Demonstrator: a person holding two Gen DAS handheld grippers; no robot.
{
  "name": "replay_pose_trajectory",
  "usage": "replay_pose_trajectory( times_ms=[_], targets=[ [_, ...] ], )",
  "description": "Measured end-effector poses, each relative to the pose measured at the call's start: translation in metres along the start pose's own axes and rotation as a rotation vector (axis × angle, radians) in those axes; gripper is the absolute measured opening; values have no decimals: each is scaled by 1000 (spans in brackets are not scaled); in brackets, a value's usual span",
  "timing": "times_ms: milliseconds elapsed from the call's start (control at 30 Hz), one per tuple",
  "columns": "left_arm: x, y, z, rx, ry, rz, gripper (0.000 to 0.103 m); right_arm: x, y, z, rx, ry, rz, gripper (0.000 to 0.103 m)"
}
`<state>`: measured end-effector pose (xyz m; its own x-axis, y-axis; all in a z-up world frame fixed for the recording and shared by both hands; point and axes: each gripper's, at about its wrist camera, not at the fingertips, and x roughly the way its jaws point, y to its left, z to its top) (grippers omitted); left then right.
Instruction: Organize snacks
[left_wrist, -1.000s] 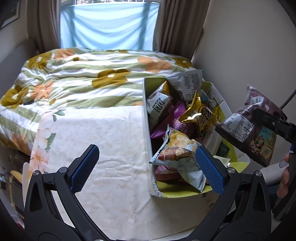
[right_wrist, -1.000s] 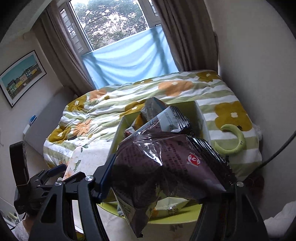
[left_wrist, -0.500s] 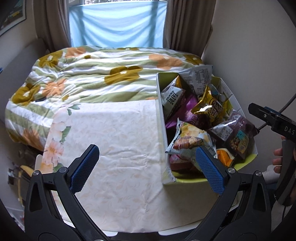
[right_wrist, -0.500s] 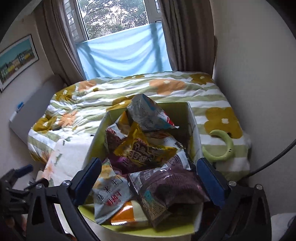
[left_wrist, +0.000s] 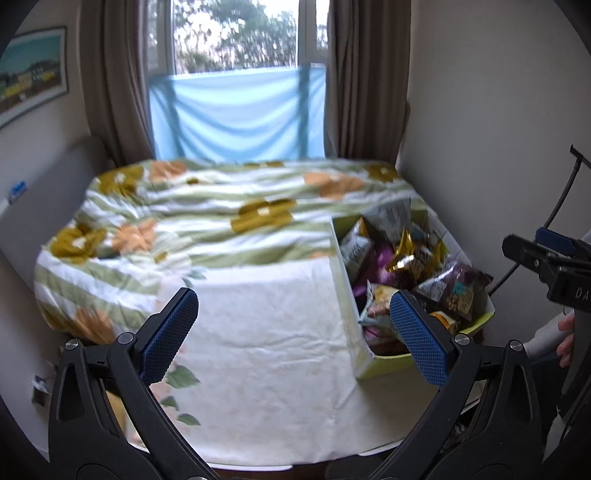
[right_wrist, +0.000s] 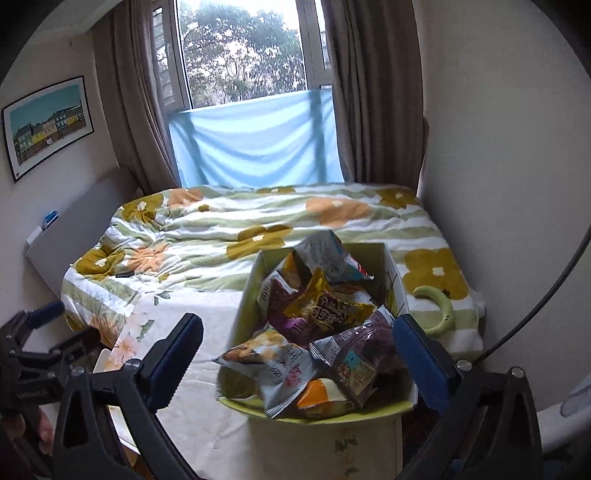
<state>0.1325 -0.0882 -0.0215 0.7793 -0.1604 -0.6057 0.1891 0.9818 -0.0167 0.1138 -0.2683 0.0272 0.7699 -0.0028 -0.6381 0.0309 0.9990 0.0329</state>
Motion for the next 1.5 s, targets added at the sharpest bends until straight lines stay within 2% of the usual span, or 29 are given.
replay_pose_trajectory(
  times_ms=[167,433,700,1500],
  targets=[
    [-55,19,-5,6,-91,42,103,-41,35,-11,-19,-40,-55,102],
    [-84,37,-35,-35,-75,37,103,-68,64,-42,-10,-47,-83,102],
    [-91,42,-46,-43,-56,39,103,-77,71,-53,-3,-46,-97,102],
    [-87,37,-46,-32,-52,44,103,-74,74,-53,4,-35,-87,102]
  ],
)
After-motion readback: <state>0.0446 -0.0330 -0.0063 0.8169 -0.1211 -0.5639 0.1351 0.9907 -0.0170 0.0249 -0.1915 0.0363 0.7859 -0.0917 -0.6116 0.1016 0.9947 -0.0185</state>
